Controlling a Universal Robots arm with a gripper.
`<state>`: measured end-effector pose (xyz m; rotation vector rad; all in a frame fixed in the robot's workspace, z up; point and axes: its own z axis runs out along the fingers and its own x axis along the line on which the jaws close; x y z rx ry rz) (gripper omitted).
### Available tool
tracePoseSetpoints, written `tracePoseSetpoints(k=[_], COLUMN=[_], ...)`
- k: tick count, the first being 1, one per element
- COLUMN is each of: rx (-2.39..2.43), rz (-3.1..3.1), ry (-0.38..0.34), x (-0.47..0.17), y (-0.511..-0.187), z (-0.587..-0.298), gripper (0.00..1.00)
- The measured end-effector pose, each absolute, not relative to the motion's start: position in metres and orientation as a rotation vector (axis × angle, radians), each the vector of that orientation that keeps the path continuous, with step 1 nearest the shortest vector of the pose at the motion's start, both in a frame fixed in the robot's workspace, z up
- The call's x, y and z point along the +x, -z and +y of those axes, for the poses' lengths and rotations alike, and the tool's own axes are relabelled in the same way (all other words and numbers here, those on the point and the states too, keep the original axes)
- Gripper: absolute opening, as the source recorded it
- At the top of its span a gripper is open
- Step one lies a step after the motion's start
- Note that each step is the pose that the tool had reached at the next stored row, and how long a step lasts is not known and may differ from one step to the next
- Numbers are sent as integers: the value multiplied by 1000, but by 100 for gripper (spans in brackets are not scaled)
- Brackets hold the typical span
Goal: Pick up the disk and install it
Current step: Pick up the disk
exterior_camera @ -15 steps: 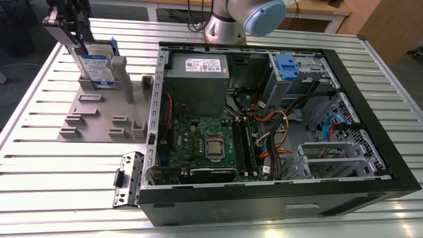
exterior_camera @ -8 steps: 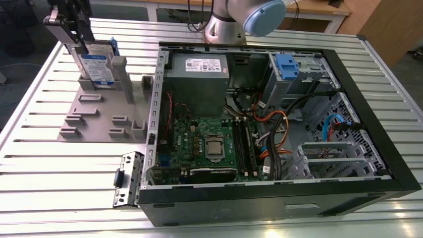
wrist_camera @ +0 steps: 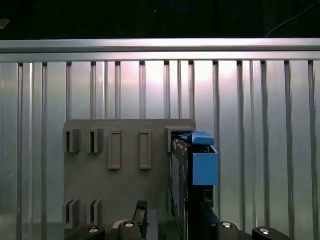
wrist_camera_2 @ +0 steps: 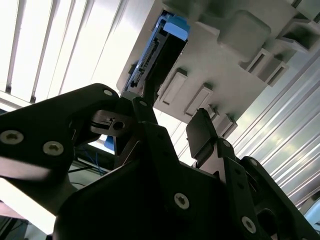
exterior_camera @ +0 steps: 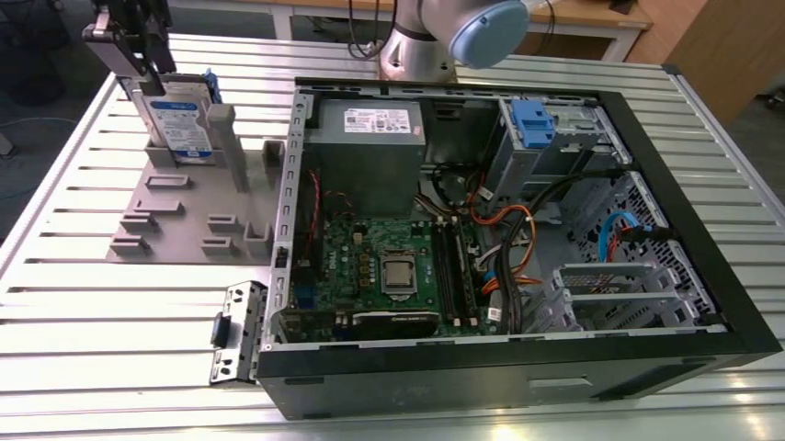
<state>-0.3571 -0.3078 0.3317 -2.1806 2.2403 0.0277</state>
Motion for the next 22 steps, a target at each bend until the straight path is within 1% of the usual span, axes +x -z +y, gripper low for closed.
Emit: tracePoseSetpoints(k=[12,22], rx=[-2179,-2179], rz=[2239,2239], ry=[-31,-31], x=[-377,-379], y=[-327,-309], z=[-284,-280], gripper=[53,53])
